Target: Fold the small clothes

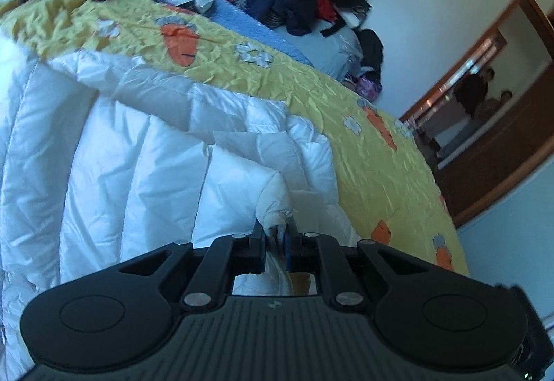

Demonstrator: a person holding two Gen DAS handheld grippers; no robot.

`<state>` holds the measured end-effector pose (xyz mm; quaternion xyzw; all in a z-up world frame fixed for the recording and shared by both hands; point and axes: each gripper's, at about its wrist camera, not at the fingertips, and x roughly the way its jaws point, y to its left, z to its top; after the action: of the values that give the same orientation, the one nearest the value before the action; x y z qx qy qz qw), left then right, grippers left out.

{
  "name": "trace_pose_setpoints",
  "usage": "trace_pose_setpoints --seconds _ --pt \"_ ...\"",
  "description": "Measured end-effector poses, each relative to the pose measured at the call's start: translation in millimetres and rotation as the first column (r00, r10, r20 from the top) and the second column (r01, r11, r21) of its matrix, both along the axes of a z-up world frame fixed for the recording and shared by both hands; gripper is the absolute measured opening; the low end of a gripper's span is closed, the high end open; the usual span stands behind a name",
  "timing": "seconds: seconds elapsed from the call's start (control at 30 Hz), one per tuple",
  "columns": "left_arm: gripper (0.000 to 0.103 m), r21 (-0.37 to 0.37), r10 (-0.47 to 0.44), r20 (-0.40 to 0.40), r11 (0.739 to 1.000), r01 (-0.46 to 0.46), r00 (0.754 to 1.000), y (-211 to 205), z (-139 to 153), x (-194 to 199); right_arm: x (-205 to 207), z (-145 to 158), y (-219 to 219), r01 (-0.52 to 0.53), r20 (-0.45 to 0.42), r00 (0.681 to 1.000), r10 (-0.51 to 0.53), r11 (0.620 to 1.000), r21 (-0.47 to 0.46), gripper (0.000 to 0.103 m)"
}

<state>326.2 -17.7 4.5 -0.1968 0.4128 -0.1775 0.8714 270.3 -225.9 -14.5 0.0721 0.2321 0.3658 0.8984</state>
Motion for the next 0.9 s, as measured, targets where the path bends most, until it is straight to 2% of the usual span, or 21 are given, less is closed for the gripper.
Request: trace_pose_setpoints --seconds 0.07,0.13,0.2,0.23,0.27,0.3,0.37,0.4,0.47,0.5,0.53,0.6,0.7,0.8,0.9 --pt "0.009 0.021 -0.029 0.021 0.999 0.028 0.999 -4 4 -4 4 1 7 -0.006 0.018 1.0 0.006 1.0 -0.01 0.096" --pt "0.009 0.03 -0.04 0.035 0.999 0.039 0.999 -4 7 -7 8 1 12 -0.019 0.046 0.999 0.019 1.0 0.002 0.073" --pt "0.009 0.042 -0.039 0.046 0.998 0.038 0.998 -2 9 -7 12 1 13 -0.012 0.033 0.999 0.012 1.0 0.002 0.057" --pt "0.009 0.048 -0.035 0.049 0.998 0.032 0.998 -1 9 -7 15 1 12 -0.015 0.022 1.0 0.014 1.0 0.011 0.039" --pt "0.009 0.056 -0.032 0.052 0.998 0.029 0.998 0 9 -8 19 1 11 -0.022 -0.001 1.0 0.022 1.0 0.022 0.026" --pt "0.009 0.065 -0.039 0.059 0.997 0.035 0.998 1 9 -8 21 -1 10 -0.016 -0.024 1.0 0.017 0.999 0.036 0.019" --pt "0.013 0.095 -0.055 0.086 0.994 0.047 0.995 2 9 -10 33 -3 4 -0.024 -0.09 0.995 0.033 0.995 0.094 0.016" --pt "0.018 0.108 -0.065 0.101 0.993 0.054 0.993 4 10 -13 39 -4 1 -0.019 -0.129 0.991 0.035 0.992 0.124 0.015" --pt "0.036 0.1 -0.073 0.136 0.993 0.06 0.988 14 11 -20 47 -6 -4 -0.011 -0.196 0.98 0.046 0.984 0.176 0.013" --pt "0.063 0.088 -0.07 0.161 0.995 0.056 0.984 21 13 -25 50 -5 -7 -0.007 -0.217 0.975 0.051 0.98 0.198 0.013" --pt "0.083 0.076 -0.066 0.187 0.996 0.052 0.98 29 15 -29 54 -5 -9 -0.003 -0.232 0.971 0.055 0.976 0.22 0.013" --pt "0.086 0.054 -0.053 0.267 0.998 0.04 0.962 46 22 -40 62 -2 -15 0.016 -0.255 0.965 0.057 0.962 0.272 0.013" --pt "0.086 0.084 -0.016 0.33 0.996 -0.012 0.944 65 30 -47 69 3 -21 0.029 -0.259 0.964 0.054 0.951 0.307 0.013" --pt "0.086 0.168 0.074 0.343 0.976 -0.139 0.936 77 30 -37 77 12 -33 0.042 -0.26 0.964 0.059 0.93 0.366 0.013" --pt "0.086 0.15 0.131 0.34 0.97 -0.192 0.931 87 24 -22 85 28 -51 0.068 -0.241 0.97 0.029 0.921 0.385 0.012"
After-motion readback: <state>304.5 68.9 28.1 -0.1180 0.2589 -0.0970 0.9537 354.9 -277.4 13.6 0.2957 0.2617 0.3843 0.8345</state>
